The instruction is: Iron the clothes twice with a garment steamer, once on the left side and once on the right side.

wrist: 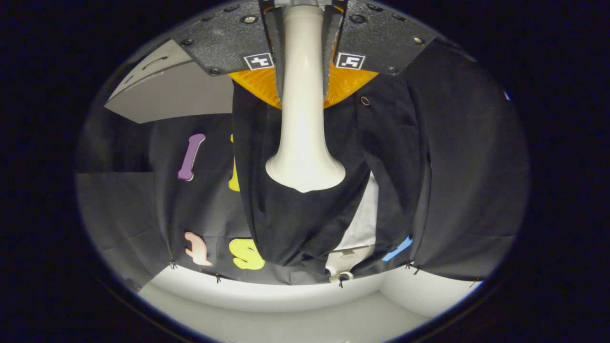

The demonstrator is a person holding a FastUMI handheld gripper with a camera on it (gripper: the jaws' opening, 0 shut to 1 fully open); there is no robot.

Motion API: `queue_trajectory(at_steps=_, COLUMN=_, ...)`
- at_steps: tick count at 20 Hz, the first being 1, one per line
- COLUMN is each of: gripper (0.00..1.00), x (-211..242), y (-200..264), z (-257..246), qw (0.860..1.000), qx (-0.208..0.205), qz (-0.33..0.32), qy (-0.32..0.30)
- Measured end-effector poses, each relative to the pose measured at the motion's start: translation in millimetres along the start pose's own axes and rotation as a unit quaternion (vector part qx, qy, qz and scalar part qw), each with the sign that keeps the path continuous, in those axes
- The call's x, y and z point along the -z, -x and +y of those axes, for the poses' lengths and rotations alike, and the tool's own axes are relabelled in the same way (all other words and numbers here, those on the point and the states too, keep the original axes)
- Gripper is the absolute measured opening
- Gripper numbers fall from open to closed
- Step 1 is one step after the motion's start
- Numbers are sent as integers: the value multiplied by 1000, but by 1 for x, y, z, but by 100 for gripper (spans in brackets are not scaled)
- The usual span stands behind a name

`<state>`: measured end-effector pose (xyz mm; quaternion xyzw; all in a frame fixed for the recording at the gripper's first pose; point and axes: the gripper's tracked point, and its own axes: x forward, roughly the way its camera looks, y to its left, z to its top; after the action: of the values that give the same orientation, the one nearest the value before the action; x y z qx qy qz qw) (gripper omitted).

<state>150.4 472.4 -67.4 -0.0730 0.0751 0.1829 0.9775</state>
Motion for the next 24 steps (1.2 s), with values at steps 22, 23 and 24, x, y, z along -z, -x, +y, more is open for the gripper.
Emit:
queue_trajectory(at_steps=22, gripper=34, x=148, y=17, z=4, qw=991, qx=2, qz=137, qy=8)
queue_trajectory(at_steps=23, gripper=34, x=157, y=17, z=4, qw=989, qx=1, qz=144, qy=10)
queue_trajectory(at_steps=24, gripper=34, x=163, y=17, z=3, qw=989, qx=1, qz=150, qy=12)
